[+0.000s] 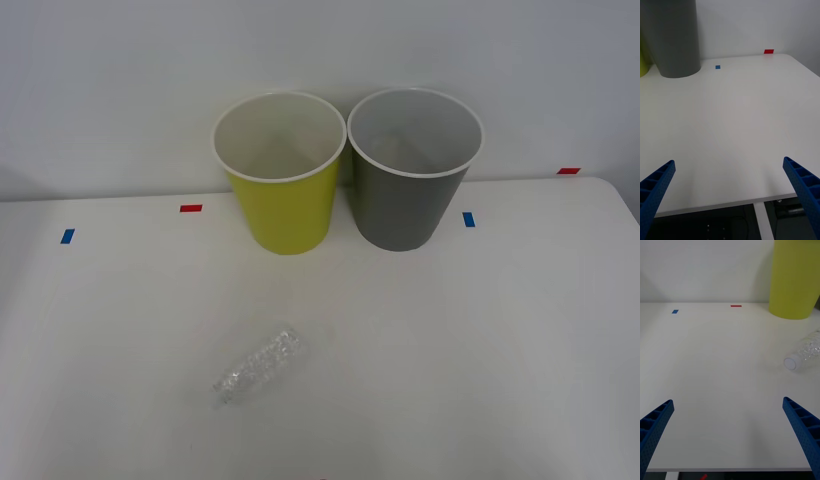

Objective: Put cans in the gray bin and PET bottles in the light green bin.

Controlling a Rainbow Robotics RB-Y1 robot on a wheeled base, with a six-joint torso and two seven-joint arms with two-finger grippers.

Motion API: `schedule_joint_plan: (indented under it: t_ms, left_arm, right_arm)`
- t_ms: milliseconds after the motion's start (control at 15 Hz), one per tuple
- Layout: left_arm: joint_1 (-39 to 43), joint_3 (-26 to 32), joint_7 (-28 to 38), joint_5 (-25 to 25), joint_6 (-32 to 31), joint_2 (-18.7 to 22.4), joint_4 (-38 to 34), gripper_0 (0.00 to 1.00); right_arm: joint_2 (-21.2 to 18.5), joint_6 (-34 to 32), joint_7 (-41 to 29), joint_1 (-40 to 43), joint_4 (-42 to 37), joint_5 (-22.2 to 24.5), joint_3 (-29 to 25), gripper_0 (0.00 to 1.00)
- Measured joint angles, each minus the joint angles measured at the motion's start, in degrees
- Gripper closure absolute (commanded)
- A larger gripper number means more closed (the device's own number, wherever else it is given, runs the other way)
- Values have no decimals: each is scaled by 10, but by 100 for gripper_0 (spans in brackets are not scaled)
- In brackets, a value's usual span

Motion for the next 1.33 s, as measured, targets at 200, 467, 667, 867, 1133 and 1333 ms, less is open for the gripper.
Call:
schedule_joint_plan:
  t_ms: [200, 467, 667, 867, 1133, 1333]
  left_arm:
    - [-2, 0, 0, 0, 1, 0, -1, 0]
    - [-4, -1, 0, 0, 2, 0, -1, 0]
    - [-5, -1, 0, 0, 2, 0, -2, 0]
    - [-7, -1, 0, 0, 3, 0, -3, 0]
    - [-9, -2, 0, 0, 4, 0, -4, 0]
    - [-10, -2, 0, 0, 5, 0, -4, 0]
  right_arm:
    - [0, 1, 0, -1, 0, 0, 0, 0]
    - [1, 3, 0, -3, -1, 0, 1, 0]
    - [1, 4, 0, -5, -2, 0, 1, 0]
    - [2, 5, 0, -6, -2, 0, 1, 0]
    - [2, 7, 0, -8, -3, 0, 1, 0]
    - [3, 8, 0, -10, -3, 0, 2, 0]
